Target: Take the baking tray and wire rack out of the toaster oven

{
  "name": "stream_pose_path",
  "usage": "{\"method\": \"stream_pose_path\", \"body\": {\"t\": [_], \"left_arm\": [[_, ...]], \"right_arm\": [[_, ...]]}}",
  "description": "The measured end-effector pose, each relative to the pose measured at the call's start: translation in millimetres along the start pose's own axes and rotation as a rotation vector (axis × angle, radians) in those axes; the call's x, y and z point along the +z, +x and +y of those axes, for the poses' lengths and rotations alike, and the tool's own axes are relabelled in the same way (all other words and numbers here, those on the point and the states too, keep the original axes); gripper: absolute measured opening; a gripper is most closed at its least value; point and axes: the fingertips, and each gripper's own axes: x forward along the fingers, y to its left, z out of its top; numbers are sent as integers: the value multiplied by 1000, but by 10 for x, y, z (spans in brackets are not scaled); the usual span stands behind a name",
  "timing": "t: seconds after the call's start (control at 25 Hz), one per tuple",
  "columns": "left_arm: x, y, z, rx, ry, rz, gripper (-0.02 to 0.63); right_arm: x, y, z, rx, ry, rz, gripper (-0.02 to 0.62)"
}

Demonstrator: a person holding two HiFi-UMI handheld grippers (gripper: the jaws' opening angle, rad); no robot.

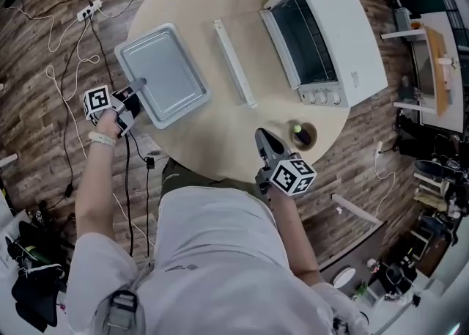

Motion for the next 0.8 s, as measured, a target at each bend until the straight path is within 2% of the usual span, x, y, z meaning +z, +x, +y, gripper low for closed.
{"method": "stream_pose_path", "body": {"t": [0.16, 0.36, 0.48, 0.8], "left_arm": [[150, 80, 77, 75, 67, 57, 73], [348, 71, 240, 266, 178, 113, 64], [461, 115, 295, 350, 251, 150, 69], [588, 214, 396, 503, 376, 213, 147]], "right_arm": [[8, 46, 28, 6, 6, 8, 6], [36, 94, 22, -1, 9, 5, 7], [57, 82, -35, -8, 24, 1, 6], [80, 22, -137, -32, 51, -9, 7]]}}
